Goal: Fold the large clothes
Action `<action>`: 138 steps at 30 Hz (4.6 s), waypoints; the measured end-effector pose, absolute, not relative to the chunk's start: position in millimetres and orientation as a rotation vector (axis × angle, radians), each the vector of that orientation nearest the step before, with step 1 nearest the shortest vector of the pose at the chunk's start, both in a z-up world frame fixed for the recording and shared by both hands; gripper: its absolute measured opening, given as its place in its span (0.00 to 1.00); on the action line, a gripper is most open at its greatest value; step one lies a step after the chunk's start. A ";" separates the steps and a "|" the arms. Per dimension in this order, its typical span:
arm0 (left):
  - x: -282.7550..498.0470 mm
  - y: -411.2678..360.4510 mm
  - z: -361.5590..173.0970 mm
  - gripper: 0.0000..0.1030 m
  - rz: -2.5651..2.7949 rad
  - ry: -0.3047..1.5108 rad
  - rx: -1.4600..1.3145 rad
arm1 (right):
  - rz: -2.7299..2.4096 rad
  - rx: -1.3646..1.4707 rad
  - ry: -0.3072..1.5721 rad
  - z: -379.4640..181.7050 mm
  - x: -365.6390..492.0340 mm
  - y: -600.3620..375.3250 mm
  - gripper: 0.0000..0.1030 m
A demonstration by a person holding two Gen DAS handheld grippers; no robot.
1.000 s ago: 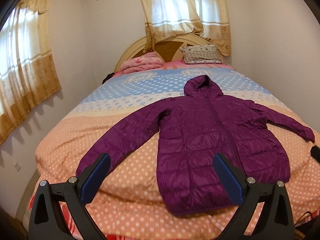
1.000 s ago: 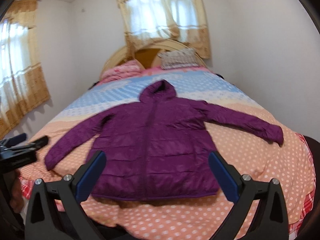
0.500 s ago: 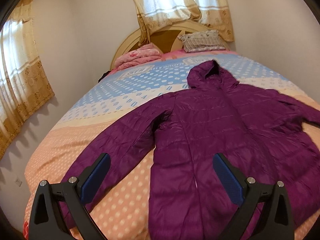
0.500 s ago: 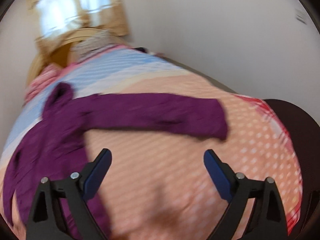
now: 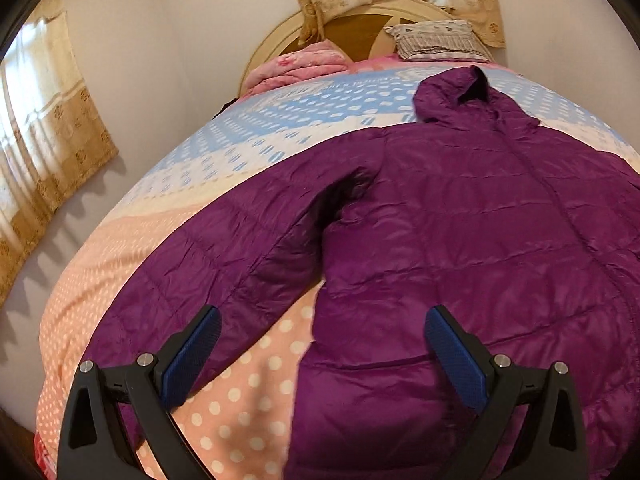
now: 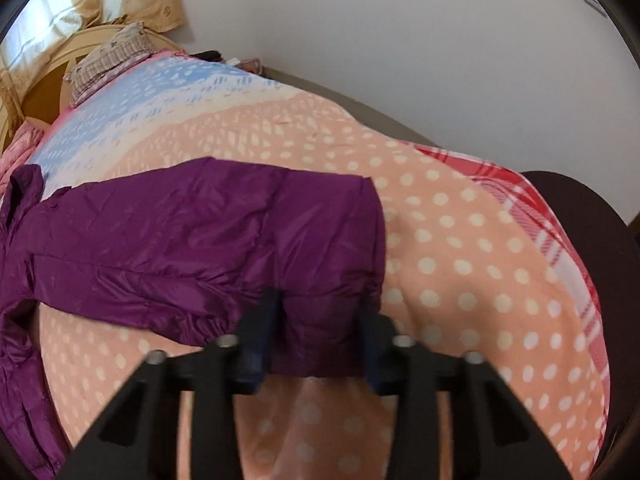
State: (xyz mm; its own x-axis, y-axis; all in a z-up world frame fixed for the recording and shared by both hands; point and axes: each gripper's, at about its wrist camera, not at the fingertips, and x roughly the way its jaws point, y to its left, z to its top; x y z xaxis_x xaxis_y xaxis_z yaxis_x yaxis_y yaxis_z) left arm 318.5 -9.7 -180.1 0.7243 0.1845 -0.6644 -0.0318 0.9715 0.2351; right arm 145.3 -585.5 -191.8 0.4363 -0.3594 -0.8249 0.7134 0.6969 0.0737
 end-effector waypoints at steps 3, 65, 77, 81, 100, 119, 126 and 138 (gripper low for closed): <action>321.4 -3.4 -179.7 0.99 0.135 0.752 0.219 | -0.699 0.427 0.874 -180.8 147.3 -582.5 0.20; 399.4 -307.2 -169.4 0.54 -0.354 0.918 0.269 | -0.412 0.123 0.629 -194.3 196.6 -477.1 0.83; 394.6 -291.7 -143.6 0.04 -0.346 0.754 0.283 | 0.036 0.275 0.781 -192.6 201.3 -414.0 0.68; 400.3 -279.4 -142.5 0.04 -0.330 0.754 0.267 | 0.045 0.160 0.907 -204.6 194.6 -370.6 0.34; 405.4 -148.2 -146.0 0.04 -0.150 0.707 0.197 | -0.021 0.178 0.855 -206.2 132.6 -366.0 0.62; 403.1 -89.6 -158.8 0.83 0.017 0.670 0.078 | -0.087 0.171 0.736 -130.1 255.2 -388.9 0.45; 444.1 -104.4 -175.1 0.90 0.239 0.767 0.199 | -0.151 0.120 0.708 -145.7 358.1 -382.9 0.44; 442.1 -110.0 -212.6 0.91 0.209 0.814 0.209 | -0.167 0.051 0.831 -215.5 379.3 -374.0 0.45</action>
